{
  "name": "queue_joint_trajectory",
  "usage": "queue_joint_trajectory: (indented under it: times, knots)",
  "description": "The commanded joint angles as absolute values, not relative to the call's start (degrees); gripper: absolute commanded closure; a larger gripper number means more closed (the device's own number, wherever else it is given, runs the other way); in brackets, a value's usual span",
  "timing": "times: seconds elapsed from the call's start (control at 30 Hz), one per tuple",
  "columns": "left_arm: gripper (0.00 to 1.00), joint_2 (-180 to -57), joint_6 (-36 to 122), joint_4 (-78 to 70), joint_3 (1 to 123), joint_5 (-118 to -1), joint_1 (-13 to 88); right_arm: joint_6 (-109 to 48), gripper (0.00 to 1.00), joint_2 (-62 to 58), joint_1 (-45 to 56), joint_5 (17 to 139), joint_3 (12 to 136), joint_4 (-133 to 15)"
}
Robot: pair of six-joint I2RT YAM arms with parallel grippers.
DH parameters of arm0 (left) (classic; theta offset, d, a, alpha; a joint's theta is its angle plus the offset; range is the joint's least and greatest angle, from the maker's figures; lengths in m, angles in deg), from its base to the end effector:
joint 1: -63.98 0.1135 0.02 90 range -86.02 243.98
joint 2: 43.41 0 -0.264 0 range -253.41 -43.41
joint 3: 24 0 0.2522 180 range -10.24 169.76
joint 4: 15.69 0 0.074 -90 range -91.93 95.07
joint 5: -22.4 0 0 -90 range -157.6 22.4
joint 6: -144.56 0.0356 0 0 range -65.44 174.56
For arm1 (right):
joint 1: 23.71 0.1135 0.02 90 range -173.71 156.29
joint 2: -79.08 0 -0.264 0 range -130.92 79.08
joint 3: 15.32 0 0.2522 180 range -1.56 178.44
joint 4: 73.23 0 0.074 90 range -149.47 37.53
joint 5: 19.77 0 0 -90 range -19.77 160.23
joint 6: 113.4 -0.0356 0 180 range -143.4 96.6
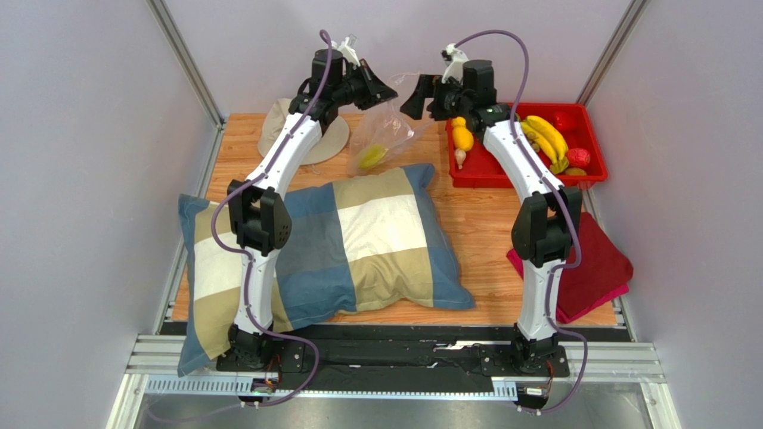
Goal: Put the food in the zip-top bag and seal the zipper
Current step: Place the fake fruit in the zipper food storage bag, then pick up the fake fruit from the bin.
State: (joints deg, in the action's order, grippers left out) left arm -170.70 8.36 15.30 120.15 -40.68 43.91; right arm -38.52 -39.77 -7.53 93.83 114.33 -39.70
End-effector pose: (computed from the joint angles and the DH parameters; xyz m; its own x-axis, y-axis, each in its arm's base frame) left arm 0.4865 -0.1949 0.3709 -0.6772 -0.4377 -0.5914 0.3317 0.5358 -0.7764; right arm 0.4699 0.1512 0.3508 -0.5173 0.0988 -0.8501 -0.4921 0.7784 0.3899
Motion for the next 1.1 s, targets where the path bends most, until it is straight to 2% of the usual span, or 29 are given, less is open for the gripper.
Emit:
queue_joint_trajectory:
  times: [0.0, 0.27, 0.47, 0.73, 1.07]
  knots:
    - [1.0, -168.6, 6.0, 11.2, 120.4, -39.5, 44.8, -40.5, 0.03, -37.9, -15.5, 103.3, 118.5, -39.6]
    - [1.0, -169.5, 6.0, 11.0, 119.8, -39.0, 44.8, -36.1, 0.03, -44.9, -22.8, 98.5, 119.5, -38.1]
    - [1.0, -169.4, 6.5, 11.2, 119.8, -39.3, 44.8, -33.4, 0.11, -53.4, -23.2, 96.4, 124.6, -37.7]
    - [1.0, -169.6, 6.7, 11.3, 119.3, -39.3, 44.8, -31.3, 0.28, -58.6, -23.2, 93.3, 124.8, -40.0]
    - [1.0, -170.4, 6.7, 11.2, 118.9, -39.6, 44.8, -28.1, 0.32, -61.7, -22.8, 91.0, 122.6, -40.2]
